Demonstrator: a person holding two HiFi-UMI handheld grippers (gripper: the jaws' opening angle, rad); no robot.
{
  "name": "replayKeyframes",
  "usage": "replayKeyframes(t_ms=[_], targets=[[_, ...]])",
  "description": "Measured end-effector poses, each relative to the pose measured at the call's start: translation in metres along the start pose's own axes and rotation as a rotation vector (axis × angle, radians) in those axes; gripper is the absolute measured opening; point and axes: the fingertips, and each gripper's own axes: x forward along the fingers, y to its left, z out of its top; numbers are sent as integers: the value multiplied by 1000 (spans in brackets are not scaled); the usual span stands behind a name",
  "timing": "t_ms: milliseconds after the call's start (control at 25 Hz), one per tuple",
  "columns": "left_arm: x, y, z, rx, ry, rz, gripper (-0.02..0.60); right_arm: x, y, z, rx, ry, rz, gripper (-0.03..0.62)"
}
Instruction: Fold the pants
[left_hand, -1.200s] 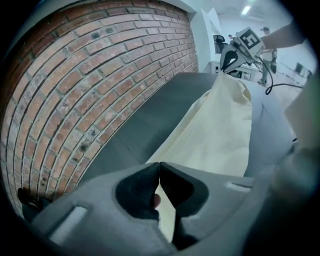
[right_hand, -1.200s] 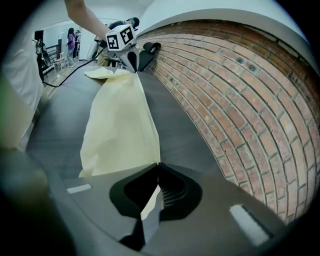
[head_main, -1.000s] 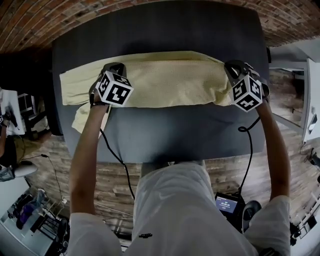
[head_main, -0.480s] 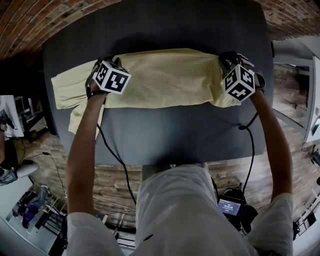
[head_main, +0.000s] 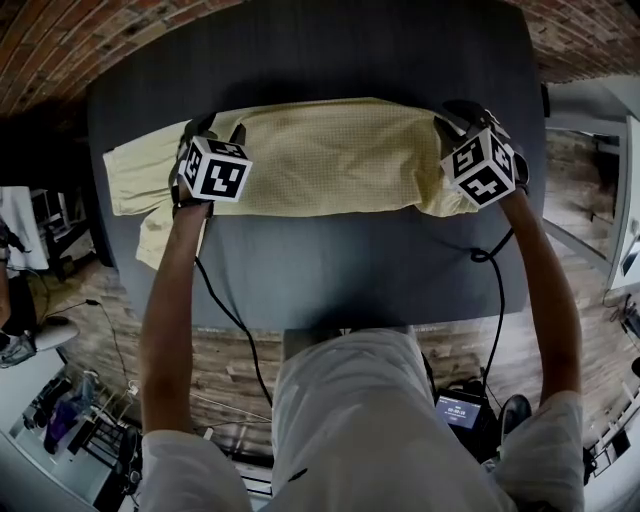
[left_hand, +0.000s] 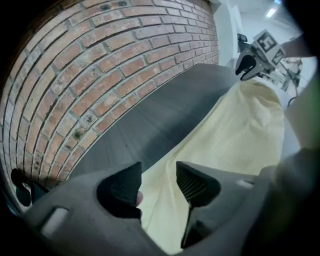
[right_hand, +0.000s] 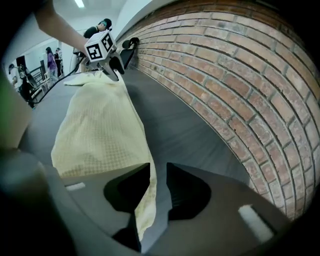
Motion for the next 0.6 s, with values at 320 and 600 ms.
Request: replayKeyframes(t_ms=[320, 600], targets=[[-39, -27, -12, -42, -36, -19, 230, -29, 26, 28, -45, -81, -6, 100], [-70, -48, -37, -75, -73, -60, 229, -50, 71, 63, -108, -131, 9, 75]])
